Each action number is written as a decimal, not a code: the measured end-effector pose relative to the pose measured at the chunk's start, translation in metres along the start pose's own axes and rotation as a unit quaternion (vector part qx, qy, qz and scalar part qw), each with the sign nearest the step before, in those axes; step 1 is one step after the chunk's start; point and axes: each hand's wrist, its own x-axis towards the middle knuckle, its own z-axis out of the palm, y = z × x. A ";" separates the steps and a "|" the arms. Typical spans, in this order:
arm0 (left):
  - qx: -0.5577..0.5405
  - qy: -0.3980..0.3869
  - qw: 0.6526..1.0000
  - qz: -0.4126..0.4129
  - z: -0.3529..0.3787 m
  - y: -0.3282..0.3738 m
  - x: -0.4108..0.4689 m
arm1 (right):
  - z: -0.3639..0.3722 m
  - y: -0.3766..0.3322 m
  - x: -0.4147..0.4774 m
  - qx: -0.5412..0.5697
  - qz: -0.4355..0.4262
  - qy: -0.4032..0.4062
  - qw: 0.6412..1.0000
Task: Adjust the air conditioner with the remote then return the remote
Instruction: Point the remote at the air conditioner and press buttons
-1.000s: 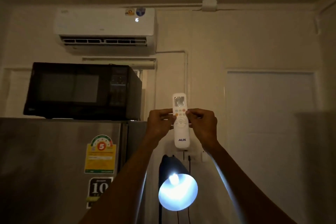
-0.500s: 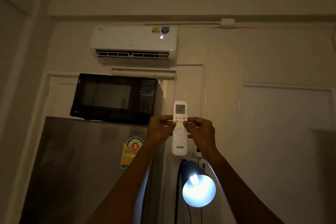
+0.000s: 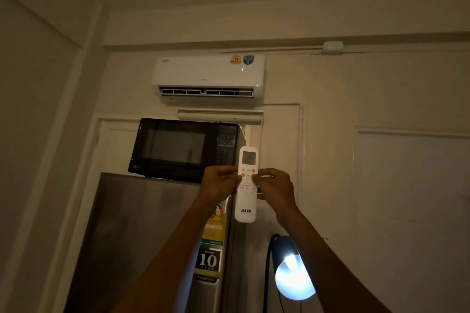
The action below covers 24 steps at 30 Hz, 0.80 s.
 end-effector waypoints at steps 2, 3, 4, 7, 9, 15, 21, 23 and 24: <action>0.005 0.006 1.000 -0.004 -0.004 0.004 -0.001 | 0.003 -0.006 -0.002 0.004 0.006 -0.008 1.000; 0.008 0.007 1.000 -0.006 -0.006 0.006 -0.001 | 0.004 -0.008 -0.003 0.007 0.009 -0.012 1.000; 0.009 0.007 1.000 -0.009 -0.008 0.007 -0.002 | 0.004 -0.010 -0.004 0.011 0.011 -0.016 1.000; 0.008 0.008 1.000 -0.012 -0.013 0.012 -0.005 | 0.007 -0.015 -0.008 0.013 0.008 -0.020 1.000; 0.017 0.010 1.000 -0.010 -0.015 0.013 -0.006 | 0.009 -0.018 -0.010 0.011 0.008 -0.018 1.000; 0.028 0.007 0.999 -0.015 -0.020 0.020 -0.004 | 0.012 -0.025 -0.014 0.011 0.011 -0.003 1.000; 0.018 0.003 1.000 -0.021 -0.023 0.020 -0.004 | 0.015 -0.029 -0.017 -0.003 0.009 0.001 1.000; 0.016 0.005 1.000 -0.025 -0.023 0.019 -0.004 | 0.016 -0.030 -0.019 -0.006 0.008 0.000 1.000; 0.015 0.007 1.000 -0.027 -0.023 0.020 -0.004 | 0.017 -0.031 -0.019 -0.008 0.007 0.000 1.000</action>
